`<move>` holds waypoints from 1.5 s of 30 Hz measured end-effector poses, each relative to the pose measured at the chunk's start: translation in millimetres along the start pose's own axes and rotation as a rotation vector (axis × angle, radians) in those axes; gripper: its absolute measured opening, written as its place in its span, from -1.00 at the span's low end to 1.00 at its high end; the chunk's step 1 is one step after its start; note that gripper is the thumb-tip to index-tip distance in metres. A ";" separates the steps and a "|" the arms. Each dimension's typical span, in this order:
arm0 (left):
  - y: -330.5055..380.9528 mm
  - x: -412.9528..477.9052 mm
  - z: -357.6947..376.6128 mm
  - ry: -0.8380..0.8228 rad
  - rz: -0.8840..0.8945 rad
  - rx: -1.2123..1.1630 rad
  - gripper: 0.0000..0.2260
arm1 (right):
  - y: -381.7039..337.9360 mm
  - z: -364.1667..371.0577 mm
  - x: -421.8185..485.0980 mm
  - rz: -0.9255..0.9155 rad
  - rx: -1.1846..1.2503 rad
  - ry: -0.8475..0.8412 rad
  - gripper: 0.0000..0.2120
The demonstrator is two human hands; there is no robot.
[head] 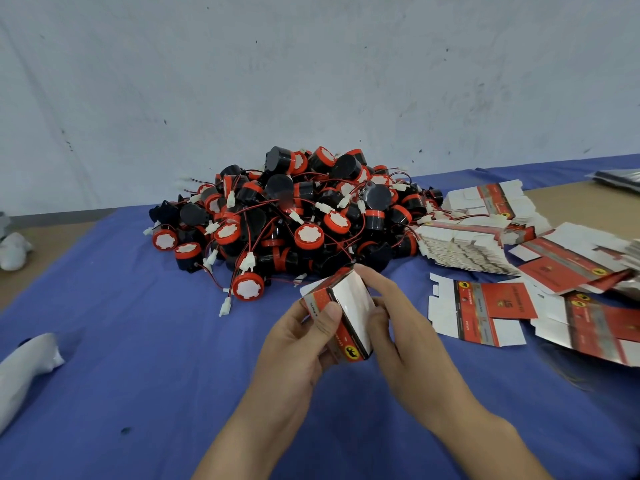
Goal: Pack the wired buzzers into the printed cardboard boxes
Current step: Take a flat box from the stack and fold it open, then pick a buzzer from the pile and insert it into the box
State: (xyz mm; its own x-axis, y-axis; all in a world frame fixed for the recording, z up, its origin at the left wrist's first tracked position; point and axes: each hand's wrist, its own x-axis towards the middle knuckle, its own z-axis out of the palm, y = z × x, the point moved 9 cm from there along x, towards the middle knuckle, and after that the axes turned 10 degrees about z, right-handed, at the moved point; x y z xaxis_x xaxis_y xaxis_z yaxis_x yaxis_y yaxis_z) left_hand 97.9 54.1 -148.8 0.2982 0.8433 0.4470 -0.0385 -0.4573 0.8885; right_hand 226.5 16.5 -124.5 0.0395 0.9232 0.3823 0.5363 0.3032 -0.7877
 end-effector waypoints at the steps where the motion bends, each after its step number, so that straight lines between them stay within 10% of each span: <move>1: 2.0 0.6 -2.6 0.023 0.000 0.035 -0.70 | 2.1 2.1 0.0 0.009 0.005 -0.007 -0.48; 16: 24.5 -3.5 8.0 -0.104 0.237 0.809 -0.80 | 22.8 19.6 4.3 0.095 -0.165 -0.151 -0.29; 22: 25.9 -4.2 18.1 -0.262 0.348 1.111 -0.51 | 34.9 26.4 6.3 0.158 -0.143 -0.240 -0.15; 28: 20.0 -9.8 25.9 -0.333 0.441 1.146 -0.58 | 51.7 24.7 8.7 0.249 -0.221 -0.296 -0.58; 37: 31.0 -11.1 22.7 -0.264 0.488 1.150 -0.94 | 48.9 32.5 6.1 0.240 -0.350 -0.317 -0.57; 45: 25.0 -10.1 8.5 -0.194 0.445 1.221 -0.81 | 73.6 24.1 11.1 0.447 -0.273 -0.385 -0.10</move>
State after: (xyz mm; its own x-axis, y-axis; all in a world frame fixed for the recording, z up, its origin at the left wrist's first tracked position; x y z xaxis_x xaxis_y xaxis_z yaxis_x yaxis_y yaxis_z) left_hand 102.0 31.8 -131.9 0.6193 0.5481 0.5621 0.6832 -0.7291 -0.0418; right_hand 246.2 54.8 -189.8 0.0306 0.9805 -0.1943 0.7354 -0.1537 -0.6600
